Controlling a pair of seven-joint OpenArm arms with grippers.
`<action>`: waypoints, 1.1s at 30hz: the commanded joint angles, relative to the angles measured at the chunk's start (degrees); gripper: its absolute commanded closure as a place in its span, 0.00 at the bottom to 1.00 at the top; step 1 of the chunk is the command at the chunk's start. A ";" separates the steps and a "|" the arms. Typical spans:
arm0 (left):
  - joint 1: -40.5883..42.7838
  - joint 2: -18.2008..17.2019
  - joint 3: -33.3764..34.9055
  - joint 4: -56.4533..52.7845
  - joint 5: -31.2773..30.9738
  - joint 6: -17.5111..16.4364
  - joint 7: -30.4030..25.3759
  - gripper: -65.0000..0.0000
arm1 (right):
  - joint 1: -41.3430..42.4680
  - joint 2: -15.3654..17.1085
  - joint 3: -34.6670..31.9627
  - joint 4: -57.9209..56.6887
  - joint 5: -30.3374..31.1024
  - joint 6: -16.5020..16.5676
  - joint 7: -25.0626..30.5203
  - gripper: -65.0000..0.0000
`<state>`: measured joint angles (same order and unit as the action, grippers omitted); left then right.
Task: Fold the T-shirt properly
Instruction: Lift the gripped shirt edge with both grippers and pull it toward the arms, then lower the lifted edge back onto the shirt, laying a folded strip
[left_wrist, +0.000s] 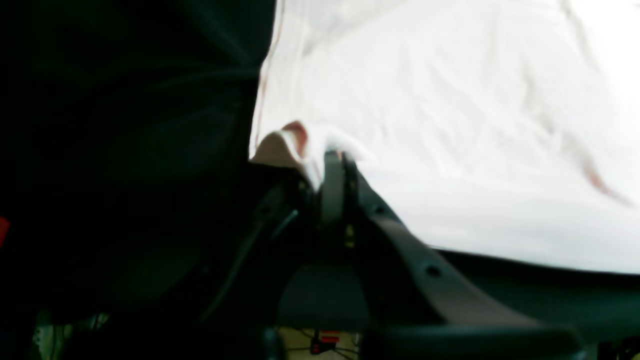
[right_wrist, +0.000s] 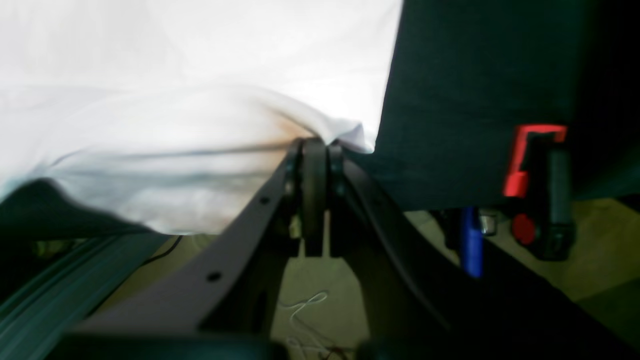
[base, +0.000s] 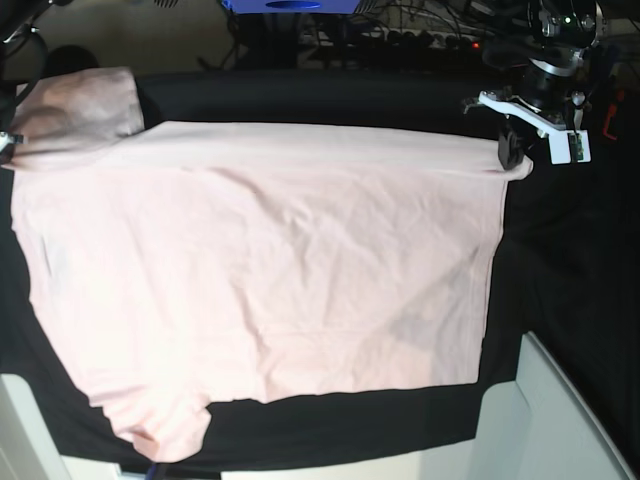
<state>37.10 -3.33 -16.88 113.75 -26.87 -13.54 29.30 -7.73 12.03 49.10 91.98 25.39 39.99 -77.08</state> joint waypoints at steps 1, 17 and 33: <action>-0.49 0.21 -0.39 0.84 -0.25 0.31 -0.42 1.00 | 1.18 1.81 -0.27 -0.07 0.15 0.01 0.73 1.00; -8.14 0.21 -1.97 -1.27 0.02 2.95 4.68 1.00 | 9.70 5.07 -8.88 -9.92 0.15 -3.72 4.77 1.00; -17.54 0.04 -1.80 -10.77 0.10 4.53 7.40 1.00 | 18.41 8.76 -15.48 -25.74 0.06 -4.78 12.07 1.00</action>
<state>19.77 -2.74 -18.50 102.08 -26.46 -9.19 38.11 9.61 19.46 33.50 65.52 24.95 35.09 -65.78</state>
